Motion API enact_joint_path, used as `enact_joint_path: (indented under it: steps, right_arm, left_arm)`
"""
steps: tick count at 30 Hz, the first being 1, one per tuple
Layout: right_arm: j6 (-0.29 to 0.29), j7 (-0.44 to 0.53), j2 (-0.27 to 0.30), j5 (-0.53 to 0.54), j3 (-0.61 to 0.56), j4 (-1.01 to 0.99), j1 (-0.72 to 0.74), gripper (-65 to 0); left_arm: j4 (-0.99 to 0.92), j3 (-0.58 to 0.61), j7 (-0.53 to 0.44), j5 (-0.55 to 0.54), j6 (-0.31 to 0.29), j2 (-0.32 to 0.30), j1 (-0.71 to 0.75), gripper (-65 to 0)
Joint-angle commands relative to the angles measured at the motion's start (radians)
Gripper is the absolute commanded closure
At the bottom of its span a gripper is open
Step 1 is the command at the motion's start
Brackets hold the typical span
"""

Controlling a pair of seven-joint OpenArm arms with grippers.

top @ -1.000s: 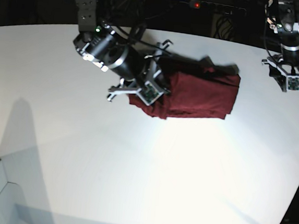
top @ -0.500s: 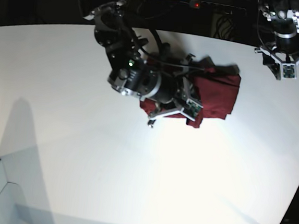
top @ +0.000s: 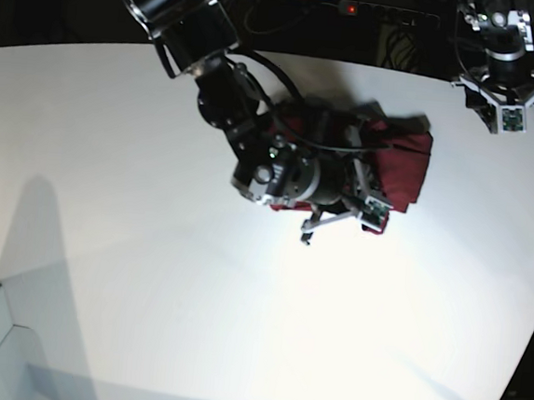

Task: Layout the t-shirt on the table in an organized manner, then fold the t-shirt properly
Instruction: 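Fold the strip's other end with the right gripper onto the bundle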

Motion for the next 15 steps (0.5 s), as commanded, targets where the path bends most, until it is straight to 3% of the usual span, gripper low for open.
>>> enact_joint_path:
  steps: [1,15]
  right_arm:
    - [0.003,0.036,-0.013,0.019,0.0,-0.003,0.029,0.0]
    - [0.003,0.158,-0.013,0.024,-0.047,-0.039,0.048,-1.0]
  left_arm:
    - [0.015,-0.005,-0.023,0.006,0.013,-0.006,0.006,-42.2]
    - [0.009,0.003,-0.023,0.006,0.013,-0.006,-0.02,-42.2]
